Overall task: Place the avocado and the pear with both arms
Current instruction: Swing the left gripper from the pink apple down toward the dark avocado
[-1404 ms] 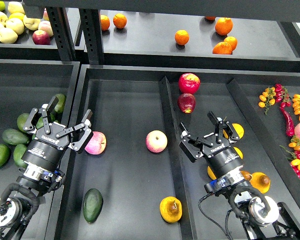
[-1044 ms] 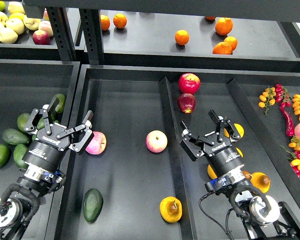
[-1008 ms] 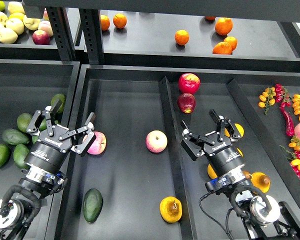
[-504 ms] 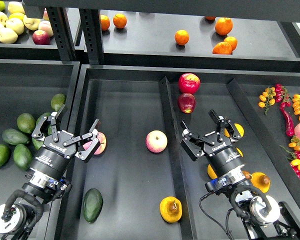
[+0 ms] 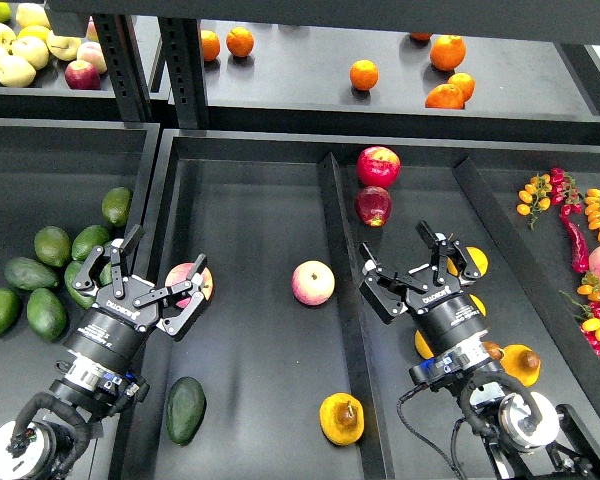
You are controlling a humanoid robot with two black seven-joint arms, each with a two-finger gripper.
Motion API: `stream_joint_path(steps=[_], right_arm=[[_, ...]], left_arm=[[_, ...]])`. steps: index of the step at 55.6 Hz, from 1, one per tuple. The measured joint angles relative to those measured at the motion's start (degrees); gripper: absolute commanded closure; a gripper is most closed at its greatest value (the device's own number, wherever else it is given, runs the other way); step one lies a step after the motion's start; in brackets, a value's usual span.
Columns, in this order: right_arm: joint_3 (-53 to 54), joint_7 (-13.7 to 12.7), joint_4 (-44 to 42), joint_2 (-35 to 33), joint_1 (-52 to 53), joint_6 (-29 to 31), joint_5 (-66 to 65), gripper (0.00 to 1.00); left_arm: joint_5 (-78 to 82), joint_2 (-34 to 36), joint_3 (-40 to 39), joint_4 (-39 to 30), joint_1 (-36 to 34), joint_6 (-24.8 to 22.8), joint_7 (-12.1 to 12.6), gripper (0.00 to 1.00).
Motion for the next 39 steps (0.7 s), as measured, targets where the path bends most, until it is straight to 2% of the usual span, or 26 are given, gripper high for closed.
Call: stream_joint_path(steps=[39], right_arm=[[0.1,0.0,0.0,0.0,-0.1,0.0,0.0,0.0]], left_arm=[[0.5,0.0,0.7,0.1,0.5,0.0,0.1,0.0]])
